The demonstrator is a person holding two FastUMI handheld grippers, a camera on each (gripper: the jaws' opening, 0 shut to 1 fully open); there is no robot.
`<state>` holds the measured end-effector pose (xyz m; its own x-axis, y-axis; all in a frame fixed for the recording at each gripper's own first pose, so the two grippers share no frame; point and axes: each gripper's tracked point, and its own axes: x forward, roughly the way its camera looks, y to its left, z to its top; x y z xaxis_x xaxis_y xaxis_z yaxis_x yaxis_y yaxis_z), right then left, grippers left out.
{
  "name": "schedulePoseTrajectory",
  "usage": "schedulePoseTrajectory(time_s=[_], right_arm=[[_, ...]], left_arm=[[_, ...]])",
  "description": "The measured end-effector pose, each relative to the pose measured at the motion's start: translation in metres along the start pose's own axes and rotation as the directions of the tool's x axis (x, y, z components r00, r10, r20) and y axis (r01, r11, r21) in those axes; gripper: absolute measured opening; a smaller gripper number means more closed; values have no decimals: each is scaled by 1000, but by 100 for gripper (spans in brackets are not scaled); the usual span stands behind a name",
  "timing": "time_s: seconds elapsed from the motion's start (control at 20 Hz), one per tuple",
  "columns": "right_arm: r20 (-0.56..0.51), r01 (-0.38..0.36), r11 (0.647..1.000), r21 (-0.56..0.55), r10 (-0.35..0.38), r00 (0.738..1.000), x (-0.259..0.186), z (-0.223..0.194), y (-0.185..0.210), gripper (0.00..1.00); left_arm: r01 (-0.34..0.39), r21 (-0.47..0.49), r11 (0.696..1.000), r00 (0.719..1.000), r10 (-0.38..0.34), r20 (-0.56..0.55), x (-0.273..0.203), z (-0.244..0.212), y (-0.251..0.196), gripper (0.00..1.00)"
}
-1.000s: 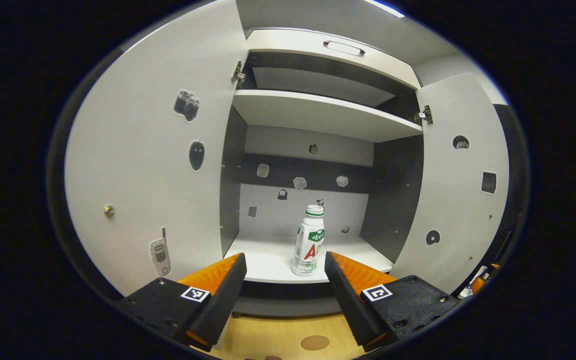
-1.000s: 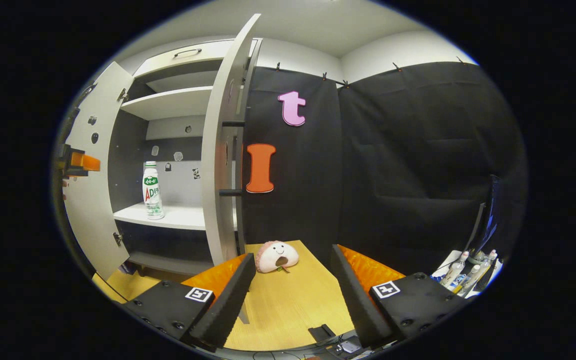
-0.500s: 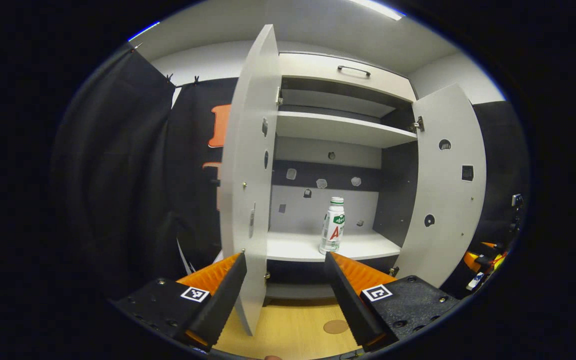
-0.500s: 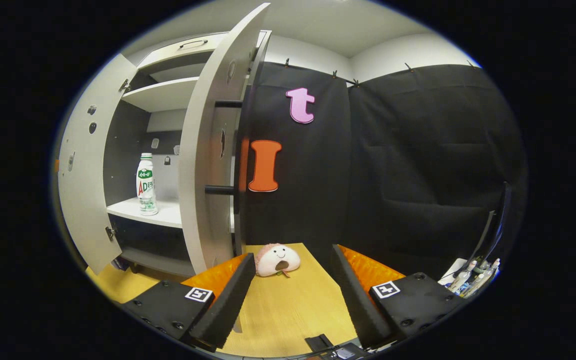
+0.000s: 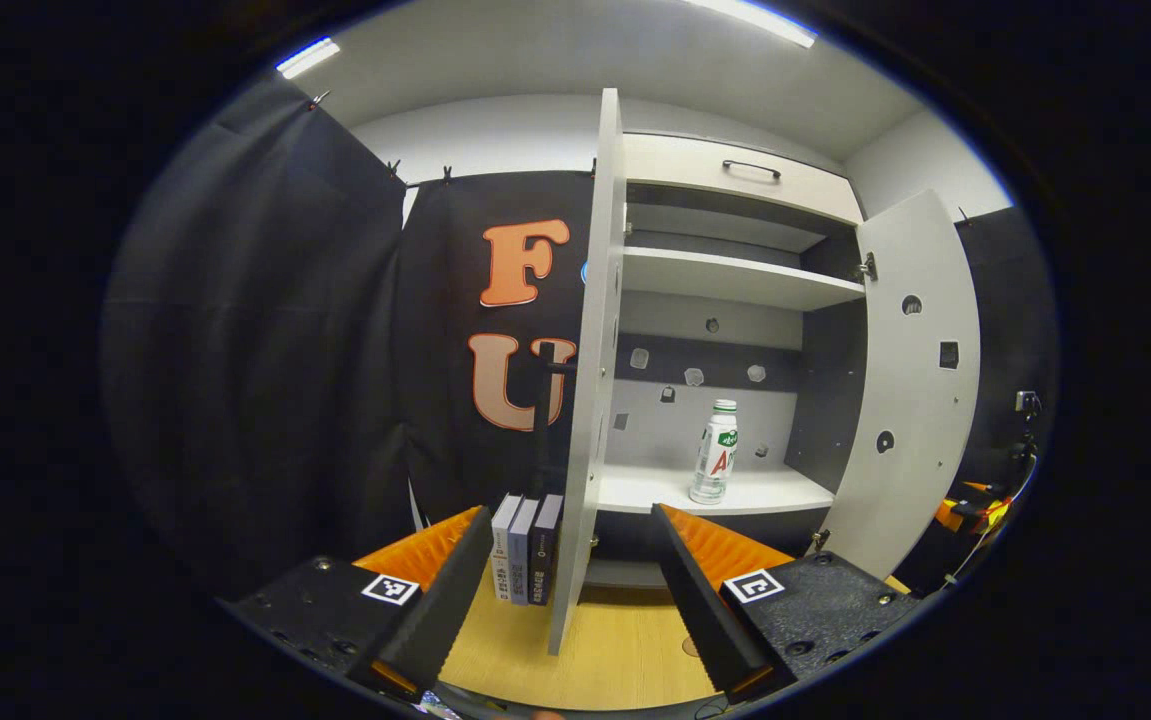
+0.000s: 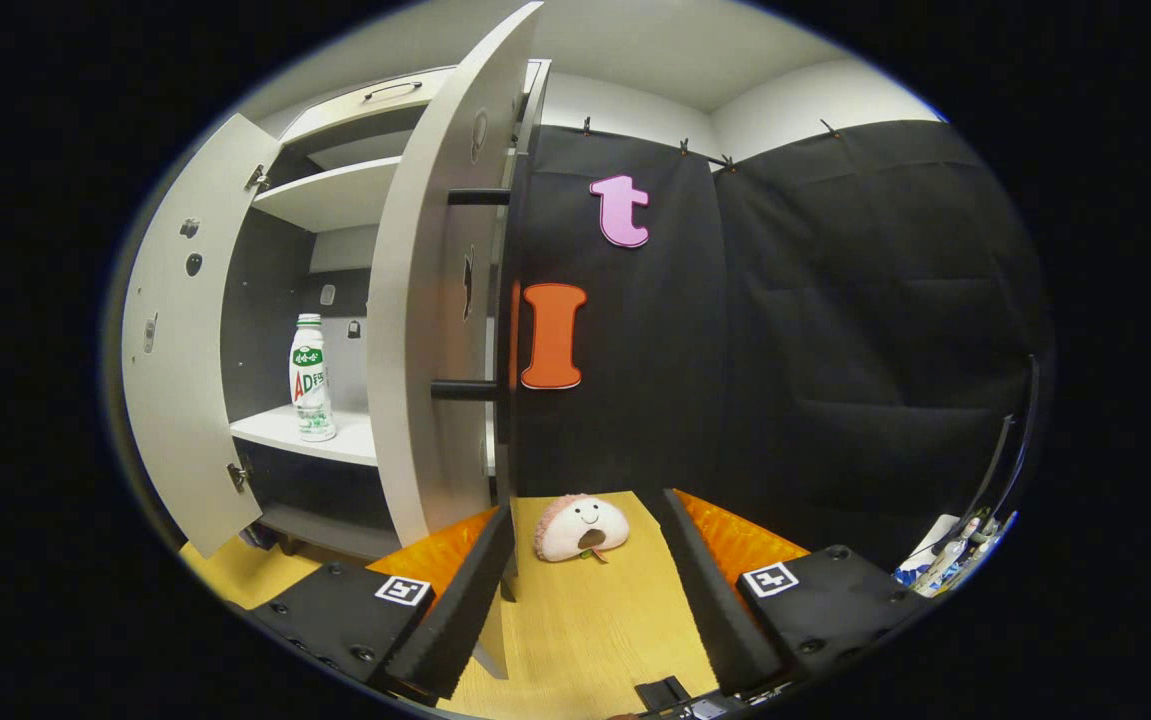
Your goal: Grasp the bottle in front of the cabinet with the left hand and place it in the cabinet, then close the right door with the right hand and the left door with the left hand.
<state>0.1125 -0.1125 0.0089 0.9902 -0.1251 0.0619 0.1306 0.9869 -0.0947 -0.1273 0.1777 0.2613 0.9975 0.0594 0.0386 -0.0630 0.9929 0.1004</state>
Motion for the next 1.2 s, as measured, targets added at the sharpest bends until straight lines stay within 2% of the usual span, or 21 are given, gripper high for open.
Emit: schedulePoseTrajectory(time_s=[0.05,0.15,0.2,0.25,0.3,0.35,0.45,0.75,1.2], right_arm=[[1,0,1000,-6,0,1000,0,0,0,96],[0,-4,1000,-11,4,1000,-1,0,3,95],[1,-9,1000,-18,9,1000,-2,-1,5,87],[1,-14,999,-29,14,1000,-2,0,9,94],[3,-14,999,-39,14,1000,-3,2,10,87],[0,-13,999,-46,13,1000,-4,1,11,94],[-2,-29,999,-43,29,1000,-5,1,21,94],[-1,-163,987,-4,163,987,-1,1,91,94],[26,-277,961,-11,277,960,30,10,188,95]], left_arm=[[-3,-12,1000,1000,3,0,-1,-2,3,96],[-8,-25,1000,1000,7,-11,-2,-7,6,94],[-7,-24,1000,1000,7,-17,-2,-8,7,96],[-8,-21,1000,1000,7,-18,-1,-10,7,96],[-8,-17,1000,1000,7,-16,0,-9,6,96],[-7,-17,1000,1000,7,-11,-1,-8,7,96],[-3,-23,1000,1000,3,-3,-4,-5,8,96],[-23,-41,999,1000,23,-6,-4,-5,20,96],[-76,-62,995,997,75,-24,3,-18,45,96]])
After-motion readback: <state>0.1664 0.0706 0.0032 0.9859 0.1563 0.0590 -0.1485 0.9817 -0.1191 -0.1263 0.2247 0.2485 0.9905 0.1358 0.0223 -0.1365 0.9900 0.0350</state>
